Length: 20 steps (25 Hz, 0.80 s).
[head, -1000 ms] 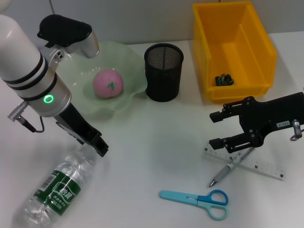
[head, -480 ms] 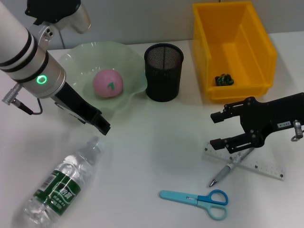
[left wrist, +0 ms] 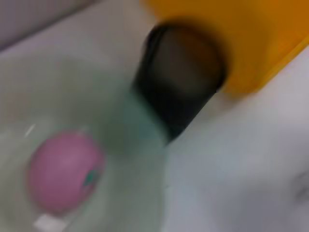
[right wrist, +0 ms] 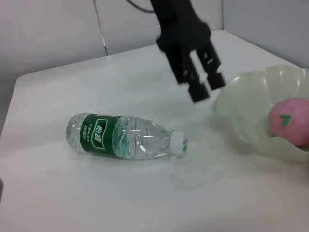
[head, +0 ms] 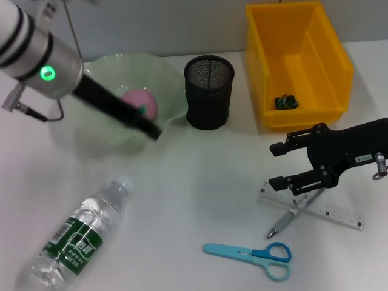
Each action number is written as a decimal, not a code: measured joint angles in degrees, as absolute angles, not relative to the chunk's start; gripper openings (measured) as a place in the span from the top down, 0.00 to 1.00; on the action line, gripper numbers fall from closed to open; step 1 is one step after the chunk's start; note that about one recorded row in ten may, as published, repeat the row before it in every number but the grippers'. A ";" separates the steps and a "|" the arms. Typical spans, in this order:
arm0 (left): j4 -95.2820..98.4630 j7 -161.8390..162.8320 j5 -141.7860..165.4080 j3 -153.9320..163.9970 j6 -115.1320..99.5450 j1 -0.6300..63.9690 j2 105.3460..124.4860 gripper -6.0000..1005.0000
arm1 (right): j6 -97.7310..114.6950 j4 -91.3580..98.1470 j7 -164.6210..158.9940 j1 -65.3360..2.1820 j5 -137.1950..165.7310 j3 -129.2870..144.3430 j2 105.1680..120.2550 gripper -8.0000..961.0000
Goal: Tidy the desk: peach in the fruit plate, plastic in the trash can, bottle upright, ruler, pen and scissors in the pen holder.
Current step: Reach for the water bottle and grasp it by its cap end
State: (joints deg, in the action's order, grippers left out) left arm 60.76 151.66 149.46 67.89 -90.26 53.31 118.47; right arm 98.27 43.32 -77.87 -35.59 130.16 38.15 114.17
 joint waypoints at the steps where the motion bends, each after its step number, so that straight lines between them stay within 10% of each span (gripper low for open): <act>1: 60.76 151.66 149.46 67.89 -90.26 53.31 118.47 0.34 | 98.27 43.32 -77.87 -35.59 130.16 38.15 114.17 0.23; 20: 47.67 111.24 97.89 48.56 -83.87 40.70 118.66 0.34 | 98.32 43.77 -78.31 -35.41 130.16 38.15 114.13 0.23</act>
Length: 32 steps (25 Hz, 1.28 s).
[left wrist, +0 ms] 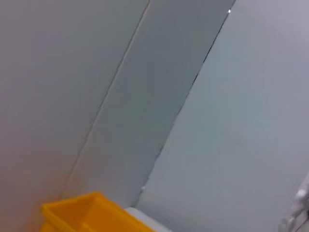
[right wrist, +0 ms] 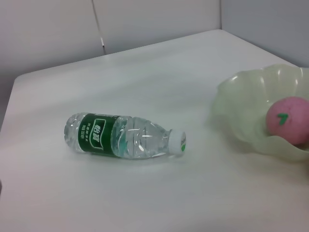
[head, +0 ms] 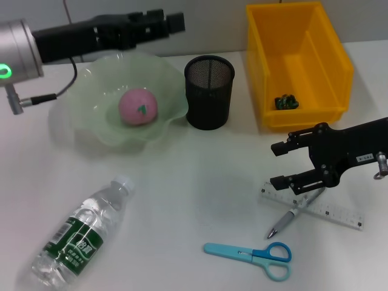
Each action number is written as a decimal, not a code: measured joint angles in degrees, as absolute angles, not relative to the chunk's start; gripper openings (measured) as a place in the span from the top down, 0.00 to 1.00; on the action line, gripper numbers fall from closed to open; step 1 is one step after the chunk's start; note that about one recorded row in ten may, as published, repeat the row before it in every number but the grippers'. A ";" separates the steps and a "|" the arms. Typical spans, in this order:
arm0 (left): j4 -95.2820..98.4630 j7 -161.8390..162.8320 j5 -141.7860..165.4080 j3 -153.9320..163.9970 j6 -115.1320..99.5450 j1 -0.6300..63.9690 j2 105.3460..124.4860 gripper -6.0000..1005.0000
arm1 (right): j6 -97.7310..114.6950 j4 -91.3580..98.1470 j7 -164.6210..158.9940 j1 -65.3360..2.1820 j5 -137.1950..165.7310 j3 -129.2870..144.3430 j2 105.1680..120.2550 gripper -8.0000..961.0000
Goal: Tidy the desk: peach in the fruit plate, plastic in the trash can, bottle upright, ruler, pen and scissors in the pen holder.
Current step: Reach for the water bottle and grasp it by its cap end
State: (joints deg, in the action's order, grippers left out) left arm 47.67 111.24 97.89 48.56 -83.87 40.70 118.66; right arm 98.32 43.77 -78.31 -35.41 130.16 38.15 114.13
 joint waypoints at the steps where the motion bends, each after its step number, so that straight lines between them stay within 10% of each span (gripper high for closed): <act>1: 47.43 106.77 96.42 51.42 -81.42 39.68 118.71 0.34 | 98.32 43.77 -78.31 -35.41 130.16 38.15 114.13 0.23; 20: 53.16 50.68 49.62 82.20 -38.94 25.86 119.10 0.34 | 98.16 43.77 -79.43 -34.63 131.01 37.72 113.99 0.23; 32: 41.57 12.15 7.98 84.79 -47.54 24.34 119.09 0.34 | 98.18 44.02 -80.18 -34.67 131.05 37.91 113.99 0.23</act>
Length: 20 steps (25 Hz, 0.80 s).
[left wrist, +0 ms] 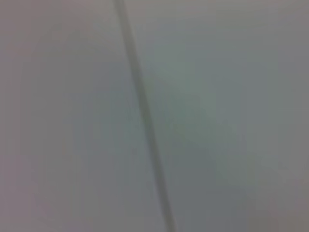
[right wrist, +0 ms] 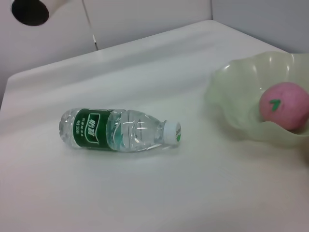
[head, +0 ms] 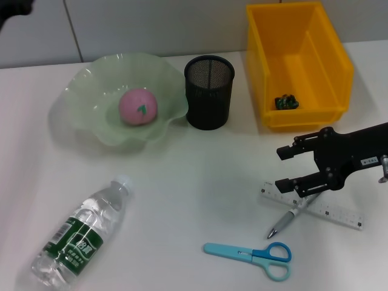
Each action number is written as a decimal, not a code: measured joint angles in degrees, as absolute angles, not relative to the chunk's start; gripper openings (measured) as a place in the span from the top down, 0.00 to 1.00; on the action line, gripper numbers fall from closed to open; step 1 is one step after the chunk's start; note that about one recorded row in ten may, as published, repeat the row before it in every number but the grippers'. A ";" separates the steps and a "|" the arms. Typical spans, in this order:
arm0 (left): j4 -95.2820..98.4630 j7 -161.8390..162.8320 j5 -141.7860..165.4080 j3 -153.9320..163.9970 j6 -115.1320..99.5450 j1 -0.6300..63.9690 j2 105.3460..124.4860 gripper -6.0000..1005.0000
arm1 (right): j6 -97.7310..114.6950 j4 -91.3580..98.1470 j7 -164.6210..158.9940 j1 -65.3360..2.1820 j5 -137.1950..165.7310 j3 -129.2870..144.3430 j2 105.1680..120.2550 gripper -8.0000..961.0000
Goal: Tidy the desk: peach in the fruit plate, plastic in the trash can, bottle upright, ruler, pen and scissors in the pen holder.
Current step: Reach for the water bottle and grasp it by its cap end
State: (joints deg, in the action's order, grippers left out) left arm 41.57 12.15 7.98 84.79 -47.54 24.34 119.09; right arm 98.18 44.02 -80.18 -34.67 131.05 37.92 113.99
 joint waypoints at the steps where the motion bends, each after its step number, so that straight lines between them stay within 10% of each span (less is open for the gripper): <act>1: 41.60 11.91 6.13 84.83 -46.70 24.36 119.08 0.34 | 98.18 44.09 -80.23 -34.67 131.05 37.93 113.98 0.23; 20: 93.78 20.18 0.70 97.88 26.04 16.18 118.13 0.31 | 98.17 44.48 -80.92 -34.72 131.05 38.05 114.15 0.23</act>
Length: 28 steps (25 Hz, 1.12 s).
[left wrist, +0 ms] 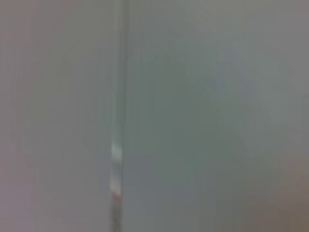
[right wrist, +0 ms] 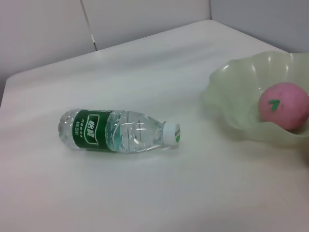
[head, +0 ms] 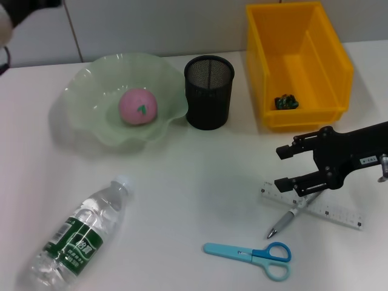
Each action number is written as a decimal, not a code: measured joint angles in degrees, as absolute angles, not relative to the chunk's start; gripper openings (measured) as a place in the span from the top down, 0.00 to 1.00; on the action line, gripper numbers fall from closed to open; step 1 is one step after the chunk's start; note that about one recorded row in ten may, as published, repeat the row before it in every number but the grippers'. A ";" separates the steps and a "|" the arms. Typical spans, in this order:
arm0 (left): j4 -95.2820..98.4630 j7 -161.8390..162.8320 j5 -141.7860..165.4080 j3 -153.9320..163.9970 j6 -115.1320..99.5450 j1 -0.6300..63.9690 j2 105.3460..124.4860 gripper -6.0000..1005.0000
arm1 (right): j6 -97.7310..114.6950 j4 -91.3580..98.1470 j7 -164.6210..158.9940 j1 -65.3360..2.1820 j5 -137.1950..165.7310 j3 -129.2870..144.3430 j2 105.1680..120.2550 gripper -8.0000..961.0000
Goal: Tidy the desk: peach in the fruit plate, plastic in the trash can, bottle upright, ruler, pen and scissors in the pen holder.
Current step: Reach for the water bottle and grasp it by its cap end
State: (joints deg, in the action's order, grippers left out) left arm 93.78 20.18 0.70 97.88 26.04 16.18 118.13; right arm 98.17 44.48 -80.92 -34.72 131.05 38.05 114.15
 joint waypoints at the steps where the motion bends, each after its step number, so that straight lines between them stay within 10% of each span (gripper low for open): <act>1: 98.47 17.29 -2.37 98.52 33.88 16.80 118.16 0.31 | 98.17 44.48 -80.95 -34.72 131.05 38.05 114.15 0.23; 13: 105.60 -4.69 -36.01 78.46 87.72 33.24 118.23 0.28 | 98.31 44.49 -80.57 -35.34 131.04 38.05 114.01 0.23; 28: 89.56 -13.10 -36.48 78.81 97.44 39.60 118.59 0.26 | 98.77 44.74 -80.38 -35.52 131.63 38.09 114.03 0.23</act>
